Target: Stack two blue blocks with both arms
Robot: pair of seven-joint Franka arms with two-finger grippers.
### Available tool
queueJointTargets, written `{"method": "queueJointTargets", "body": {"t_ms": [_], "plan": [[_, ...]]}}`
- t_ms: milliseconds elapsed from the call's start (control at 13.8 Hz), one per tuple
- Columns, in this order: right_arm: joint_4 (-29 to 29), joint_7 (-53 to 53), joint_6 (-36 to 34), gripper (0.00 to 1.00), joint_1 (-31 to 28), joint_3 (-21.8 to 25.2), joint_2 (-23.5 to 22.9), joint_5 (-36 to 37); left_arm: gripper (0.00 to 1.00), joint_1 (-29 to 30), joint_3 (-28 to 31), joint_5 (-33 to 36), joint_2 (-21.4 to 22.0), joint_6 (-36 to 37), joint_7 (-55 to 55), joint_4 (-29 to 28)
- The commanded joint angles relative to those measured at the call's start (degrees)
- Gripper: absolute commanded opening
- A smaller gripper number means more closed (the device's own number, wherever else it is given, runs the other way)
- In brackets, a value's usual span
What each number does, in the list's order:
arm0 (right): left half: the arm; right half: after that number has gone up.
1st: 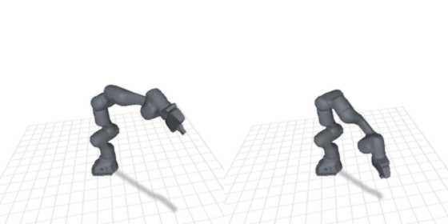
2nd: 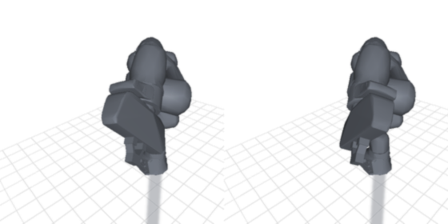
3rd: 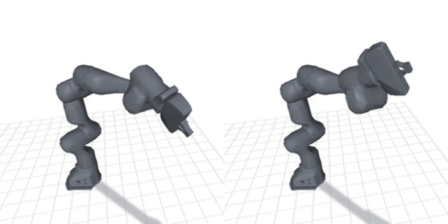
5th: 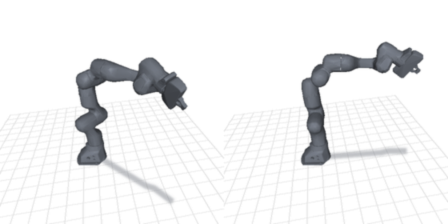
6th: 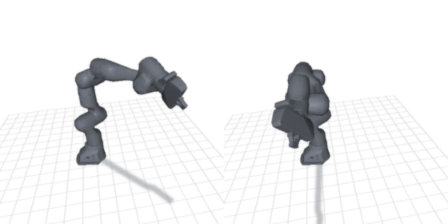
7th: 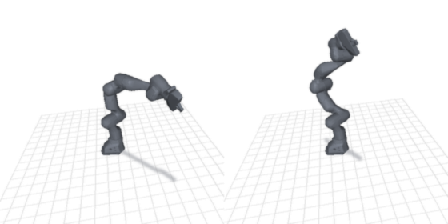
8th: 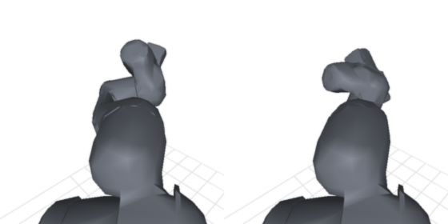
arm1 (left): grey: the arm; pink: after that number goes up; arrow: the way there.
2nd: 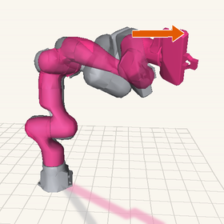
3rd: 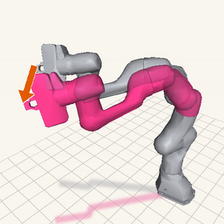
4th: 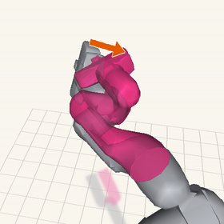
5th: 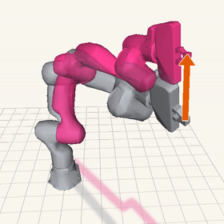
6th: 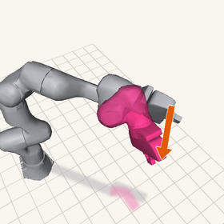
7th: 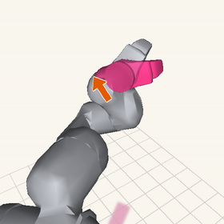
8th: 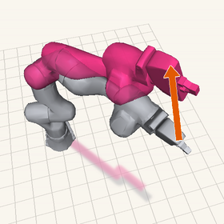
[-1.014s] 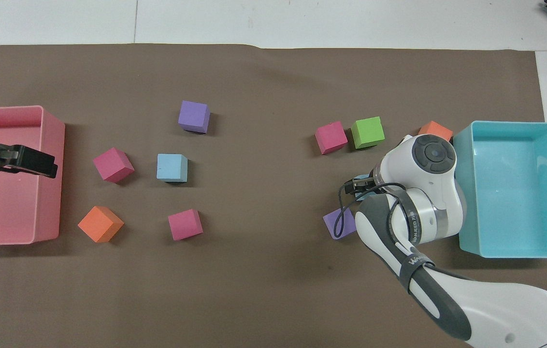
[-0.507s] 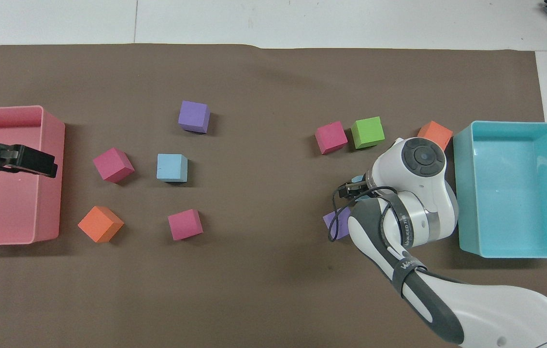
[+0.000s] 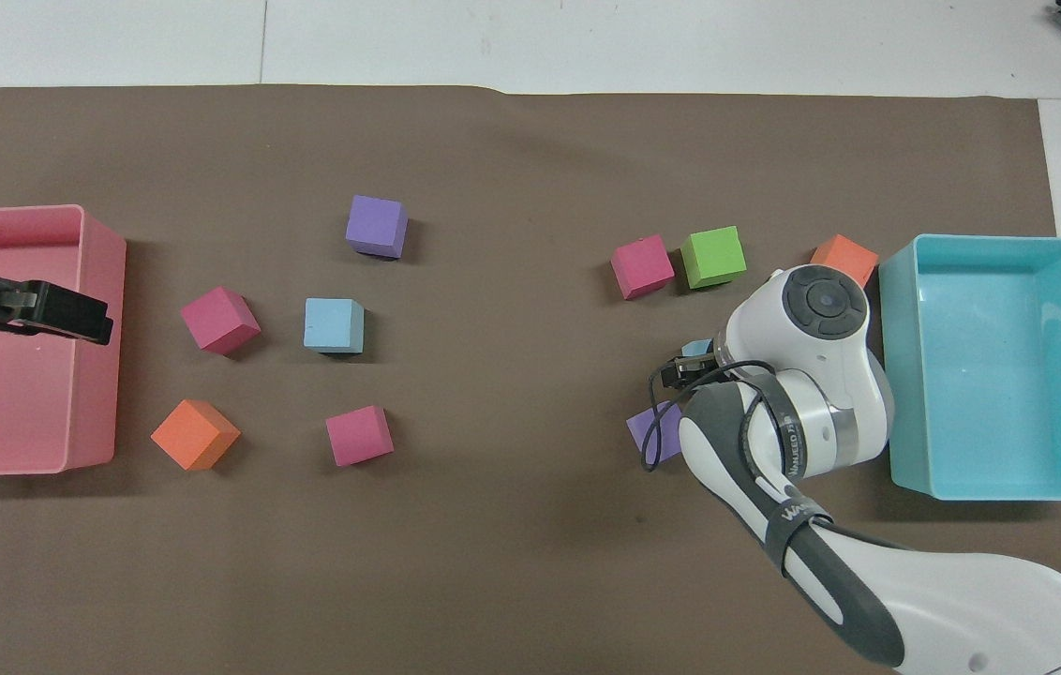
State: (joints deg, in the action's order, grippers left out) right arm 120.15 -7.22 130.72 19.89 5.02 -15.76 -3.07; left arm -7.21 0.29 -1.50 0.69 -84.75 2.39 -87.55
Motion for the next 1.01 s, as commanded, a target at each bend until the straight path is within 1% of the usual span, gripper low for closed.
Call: {"method": "queueJointTargets", "body": {"t_ms": [0, 72, 145, 290, 362, 652, 724, 941], "plan": [[0.7, 1.2, -0.6, 1.0, -0.7, -0.2, 1.1, 0.0, 1.0, -0.3, 0.2, -0.8, 0.1, -0.4, 0.1, 0.3], [0.6, 1.2, -0.6, 1.0, -0.6, -0.2, 1.1, 0.0, 1.0, -0.3, 0.2, -0.8, 0.2, -0.3, 0.1, 0.3], [0.5, 1.1, -0.6, 0.74, -0.7, -0.2, 1.1, 0.0, 1.0, -0.3, 0.1, -0.7, 0.1, -0.4, 0.2, 0.3], [0.3, 0.7, -0.5, 0.08, -0.6, -0.3, 1.0, 0.0, 1.0, -0.4, 0.0, -0.7, 0.1, -0.5, 0.2, 0.3], [0.1, 0.5, -0.5, 0.0, -0.6, -0.3, 0.8, 0.0, 1.0, -0.4, 0.0, -0.7, 0.1, -0.5, 0.2, 0.3], [-1.4, 1.0, -0.8, 0.0, -0.7, -0.2, 0.8, 0.0, 1.0, -0.4, 0.0, -0.7, 0.2, -0.5, 0.2, 0.3], [-2.5, 0.9, -1.9, 0.0, -0.7, -0.2, 1.1, 0.0, 1.0, -0.4, 0.0, -0.7, 0.2, -0.5, 0.2, 0.3], [-8.3, -2.3, -7.6, 0.0, -0.6, -0.2, 1.7, -0.1, 1.0, -0.3, 0.0, -0.7, 0.2, -0.5, 0.2, 0.3]]}}
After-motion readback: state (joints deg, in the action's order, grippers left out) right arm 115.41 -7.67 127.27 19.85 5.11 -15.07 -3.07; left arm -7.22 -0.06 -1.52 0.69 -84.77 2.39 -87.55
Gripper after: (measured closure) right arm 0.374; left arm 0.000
